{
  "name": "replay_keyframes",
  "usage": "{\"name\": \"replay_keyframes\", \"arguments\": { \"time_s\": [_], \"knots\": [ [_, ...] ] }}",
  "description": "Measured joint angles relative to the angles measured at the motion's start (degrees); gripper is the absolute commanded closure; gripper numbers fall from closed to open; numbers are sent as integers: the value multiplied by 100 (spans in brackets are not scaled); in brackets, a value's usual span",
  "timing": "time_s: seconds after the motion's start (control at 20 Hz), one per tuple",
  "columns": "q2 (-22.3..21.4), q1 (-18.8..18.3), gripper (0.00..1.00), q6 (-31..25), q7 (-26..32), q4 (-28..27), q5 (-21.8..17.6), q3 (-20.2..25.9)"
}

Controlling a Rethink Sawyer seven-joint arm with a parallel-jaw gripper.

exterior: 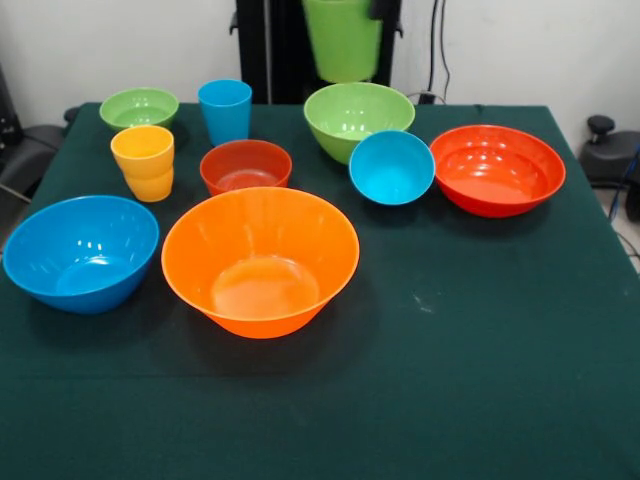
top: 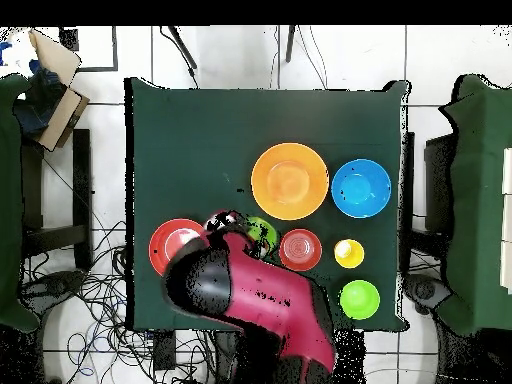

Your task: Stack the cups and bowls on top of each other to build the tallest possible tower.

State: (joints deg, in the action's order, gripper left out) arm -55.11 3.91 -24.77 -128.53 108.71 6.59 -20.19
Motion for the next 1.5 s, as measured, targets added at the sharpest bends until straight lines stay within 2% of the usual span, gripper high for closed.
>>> {"name": "replay_keyframes", "arguments": {
  "time_s": [0.3,0.4,0.45,0.8,1.2,1.5],
  "knots": [
    [-77,-922,100,750,0,486,-682,247],
    [-54,-1064,100,921,0,559,-845,294],
    [11,-1249,100,1187,0,666,-1118,369],
    [335,-1347,100,1577,0,784,-1606,542],
    [689,-1330,100,1899,0,810,-1721,677],
    [1077,-1362,100,2396,0,825,-1805,700]
  ]
}}
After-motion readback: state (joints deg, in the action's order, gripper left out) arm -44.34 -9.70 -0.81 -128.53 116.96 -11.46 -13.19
